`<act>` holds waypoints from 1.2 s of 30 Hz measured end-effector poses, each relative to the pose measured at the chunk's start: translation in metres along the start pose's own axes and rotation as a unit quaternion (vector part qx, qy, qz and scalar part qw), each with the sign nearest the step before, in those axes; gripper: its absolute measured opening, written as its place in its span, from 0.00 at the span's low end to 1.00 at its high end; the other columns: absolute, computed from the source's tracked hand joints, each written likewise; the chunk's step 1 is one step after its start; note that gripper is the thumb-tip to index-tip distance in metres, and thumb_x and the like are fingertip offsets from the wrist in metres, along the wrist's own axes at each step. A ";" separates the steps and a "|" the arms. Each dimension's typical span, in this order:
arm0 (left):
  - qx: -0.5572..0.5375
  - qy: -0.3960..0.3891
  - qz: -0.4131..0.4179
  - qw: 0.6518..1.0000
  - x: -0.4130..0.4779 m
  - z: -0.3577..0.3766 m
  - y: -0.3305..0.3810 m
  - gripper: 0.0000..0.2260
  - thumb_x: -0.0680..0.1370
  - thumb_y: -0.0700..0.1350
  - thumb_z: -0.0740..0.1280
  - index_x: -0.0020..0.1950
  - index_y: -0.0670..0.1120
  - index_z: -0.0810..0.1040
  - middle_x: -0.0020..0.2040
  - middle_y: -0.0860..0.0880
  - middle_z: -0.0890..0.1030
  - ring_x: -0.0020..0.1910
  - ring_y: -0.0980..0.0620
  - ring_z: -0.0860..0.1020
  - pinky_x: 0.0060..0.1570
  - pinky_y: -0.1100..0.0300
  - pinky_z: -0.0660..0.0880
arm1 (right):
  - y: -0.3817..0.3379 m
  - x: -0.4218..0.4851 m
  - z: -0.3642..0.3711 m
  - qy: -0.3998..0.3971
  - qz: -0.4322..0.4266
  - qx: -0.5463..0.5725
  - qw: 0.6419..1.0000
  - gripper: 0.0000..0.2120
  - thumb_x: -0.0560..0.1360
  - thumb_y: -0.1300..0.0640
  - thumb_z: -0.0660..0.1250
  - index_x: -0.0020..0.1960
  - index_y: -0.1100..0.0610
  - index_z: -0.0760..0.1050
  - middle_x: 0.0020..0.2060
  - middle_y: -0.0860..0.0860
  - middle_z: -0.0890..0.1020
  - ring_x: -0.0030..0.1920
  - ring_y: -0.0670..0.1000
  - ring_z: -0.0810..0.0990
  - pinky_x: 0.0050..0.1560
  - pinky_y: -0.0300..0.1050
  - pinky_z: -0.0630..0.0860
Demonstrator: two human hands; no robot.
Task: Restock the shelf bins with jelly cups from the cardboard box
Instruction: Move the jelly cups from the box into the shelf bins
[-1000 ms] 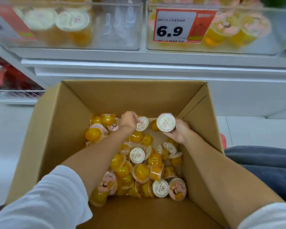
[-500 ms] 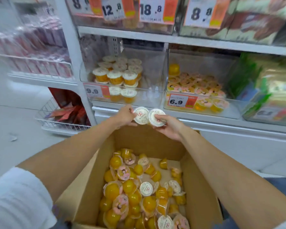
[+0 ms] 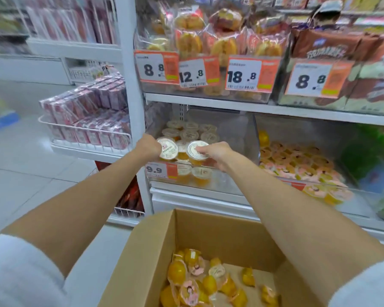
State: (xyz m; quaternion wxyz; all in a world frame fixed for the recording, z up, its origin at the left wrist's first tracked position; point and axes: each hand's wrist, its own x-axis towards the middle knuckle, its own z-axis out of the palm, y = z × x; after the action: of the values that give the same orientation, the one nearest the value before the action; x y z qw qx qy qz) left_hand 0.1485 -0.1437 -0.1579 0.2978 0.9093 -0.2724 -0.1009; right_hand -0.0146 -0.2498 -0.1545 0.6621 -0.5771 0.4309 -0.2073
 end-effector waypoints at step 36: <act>0.023 -0.066 0.125 0.990 -0.070 0.050 0.002 0.13 0.74 0.49 0.67 0.32 0.46 0.72 0.30 0.46 0.74 0.35 0.43 0.76 0.35 0.55 0.71 | 0.083 -0.024 -0.034 0.093 -0.267 -0.427 0.859 0.07 0.73 0.61 0.61 0.44 0.57 0.78 0.40 0.51 0.80 0.41 0.54 0.77 0.41 0.50 0.77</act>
State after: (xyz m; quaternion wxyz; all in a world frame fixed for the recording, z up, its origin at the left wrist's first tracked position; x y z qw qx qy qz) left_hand 0.0722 -0.1309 -0.1952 0.2688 0.8662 -0.4049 -0.1162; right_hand -0.0733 -0.2310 -0.2233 0.2266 -0.8743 0.3661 -0.2240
